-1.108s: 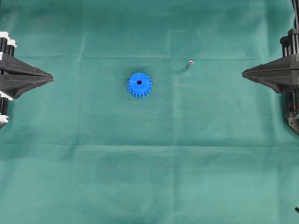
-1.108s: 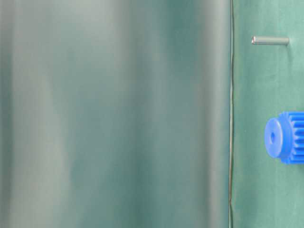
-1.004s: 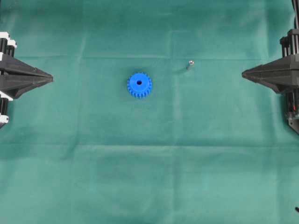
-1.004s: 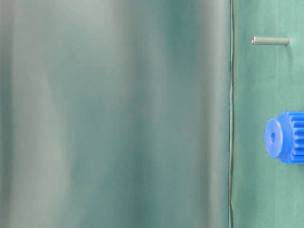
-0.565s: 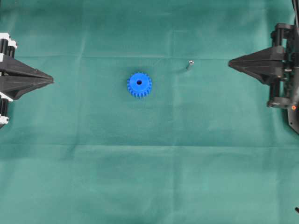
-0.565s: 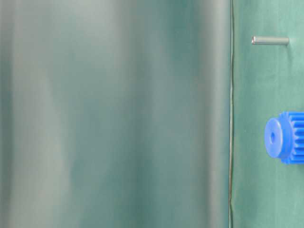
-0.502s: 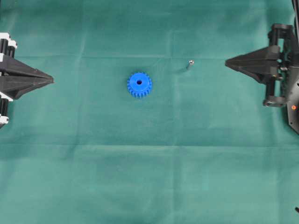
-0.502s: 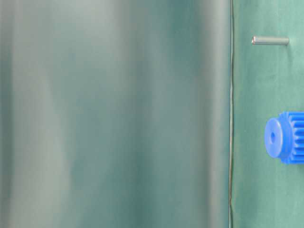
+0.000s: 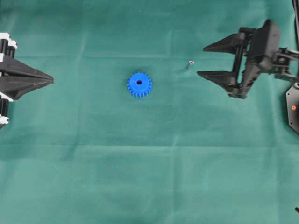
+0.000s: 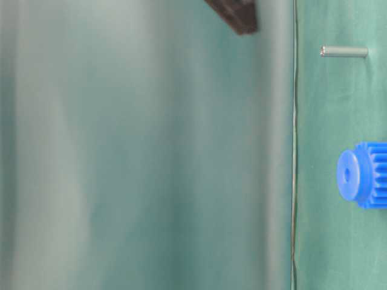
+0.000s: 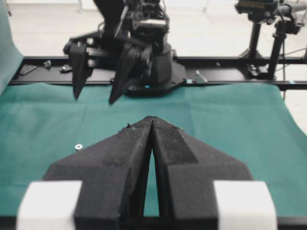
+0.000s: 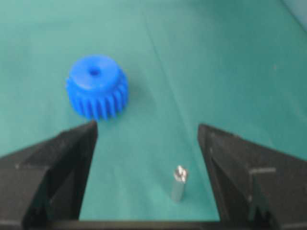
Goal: Insert the shaft placed at a random location into the center hole of the small gear at another random location.
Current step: 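Move the right gripper open toward the silver shaft, then lower the right gripper over the shaft and close on it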
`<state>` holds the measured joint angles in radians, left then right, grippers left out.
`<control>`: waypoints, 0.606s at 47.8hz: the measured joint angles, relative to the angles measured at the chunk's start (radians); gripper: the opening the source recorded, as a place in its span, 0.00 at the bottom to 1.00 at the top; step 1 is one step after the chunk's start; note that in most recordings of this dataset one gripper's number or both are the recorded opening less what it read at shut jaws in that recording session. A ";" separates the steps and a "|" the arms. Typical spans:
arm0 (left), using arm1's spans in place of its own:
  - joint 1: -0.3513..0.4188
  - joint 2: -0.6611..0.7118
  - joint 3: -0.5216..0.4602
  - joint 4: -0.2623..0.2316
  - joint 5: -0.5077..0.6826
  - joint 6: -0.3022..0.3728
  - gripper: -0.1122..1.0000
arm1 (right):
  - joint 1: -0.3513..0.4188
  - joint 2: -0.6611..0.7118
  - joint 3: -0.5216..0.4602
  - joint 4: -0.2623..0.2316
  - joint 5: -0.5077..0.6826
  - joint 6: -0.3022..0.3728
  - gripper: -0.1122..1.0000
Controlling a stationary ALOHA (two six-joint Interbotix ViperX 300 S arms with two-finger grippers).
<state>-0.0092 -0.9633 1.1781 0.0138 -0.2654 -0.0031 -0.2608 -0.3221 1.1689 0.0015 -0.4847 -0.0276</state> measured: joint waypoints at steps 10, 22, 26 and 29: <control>0.000 0.002 0.000 0.000 0.003 0.000 0.10 | -0.018 0.161 -0.032 0.003 -0.086 -0.002 0.87; 0.000 0.002 0.000 0.000 0.011 0.000 0.10 | -0.044 0.296 -0.049 0.018 -0.161 -0.002 0.86; 0.000 0.000 0.000 0.000 0.015 0.000 0.10 | -0.048 0.327 -0.051 0.023 -0.178 -0.002 0.86; 0.000 0.002 0.000 0.000 0.017 0.000 0.10 | -0.048 0.342 -0.052 0.028 -0.189 -0.002 0.86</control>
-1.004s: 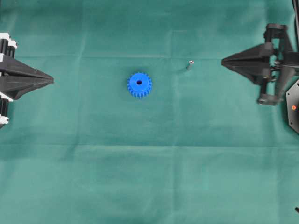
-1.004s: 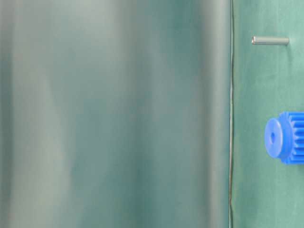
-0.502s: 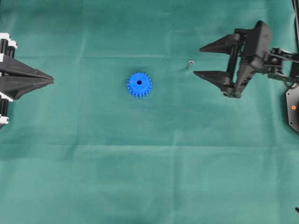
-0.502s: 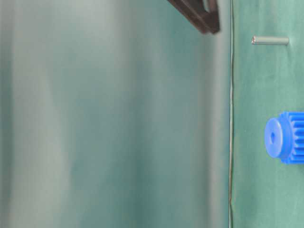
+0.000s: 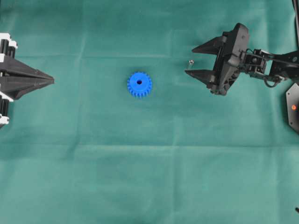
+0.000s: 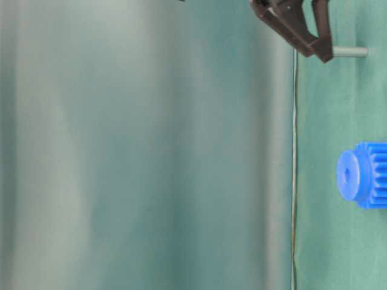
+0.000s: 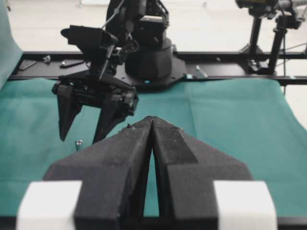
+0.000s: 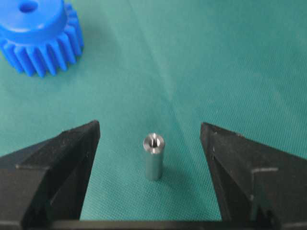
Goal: Insert the shaft placed at a random location into the center hole of the small gear at another random location.
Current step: 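Lower the right gripper over the shaft and close on it, then lift the shaft upright with the right gripper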
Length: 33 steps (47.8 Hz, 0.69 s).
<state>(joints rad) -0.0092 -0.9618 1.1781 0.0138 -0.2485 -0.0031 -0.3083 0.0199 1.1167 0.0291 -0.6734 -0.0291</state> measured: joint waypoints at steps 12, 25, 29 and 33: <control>-0.002 0.000 0.002 0.000 0.005 0.000 0.10 | 0.000 0.011 0.000 0.005 -0.012 0.000 0.76; 0.000 -0.002 0.000 0.000 0.012 0.000 0.10 | 0.000 0.017 0.000 0.005 -0.011 -0.002 0.23; 0.000 -0.002 0.002 0.000 0.015 -0.002 0.10 | 0.000 0.017 0.000 0.005 -0.011 -0.002 0.22; -0.002 -0.002 0.000 0.000 0.017 -0.005 0.10 | 0.000 0.015 0.002 0.005 -0.011 0.000 0.22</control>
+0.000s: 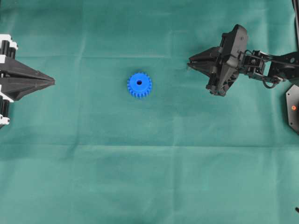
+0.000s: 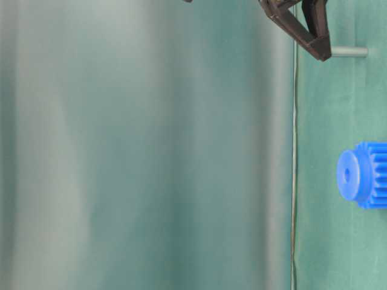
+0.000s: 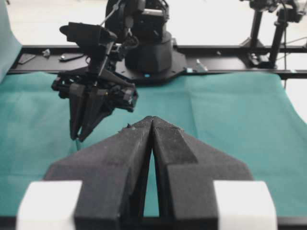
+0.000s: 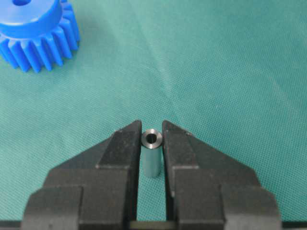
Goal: Insert the shaft placed at a random location into the center hole of the small gear at another random location.
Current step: 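Lift the shaft upright with the right gripper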
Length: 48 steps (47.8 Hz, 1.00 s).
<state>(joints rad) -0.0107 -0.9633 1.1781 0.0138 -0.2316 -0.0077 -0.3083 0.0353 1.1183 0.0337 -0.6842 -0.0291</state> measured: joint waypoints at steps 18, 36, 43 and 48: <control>0.002 0.002 0.000 0.000 0.005 -0.003 0.10 | 0.000 -0.008 -0.003 0.000 0.011 -0.002 0.22; 0.002 0.002 0.000 0.000 0.006 -0.002 0.10 | 0.000 -0.199 -0.041 0.000 0.252 -0.002 0.22; 0.000 0.002 0.000 0.000 0.006 -0.003 0.10 | 0.000 -0.259 -0.049 -0.002 0.318 0.000 0.22; 0.002 0.000 0.002 0.000 0.006 -0.003 0.10 | 0.000 -0.287 -0.051 -0.002 0.333 -0.002 0.22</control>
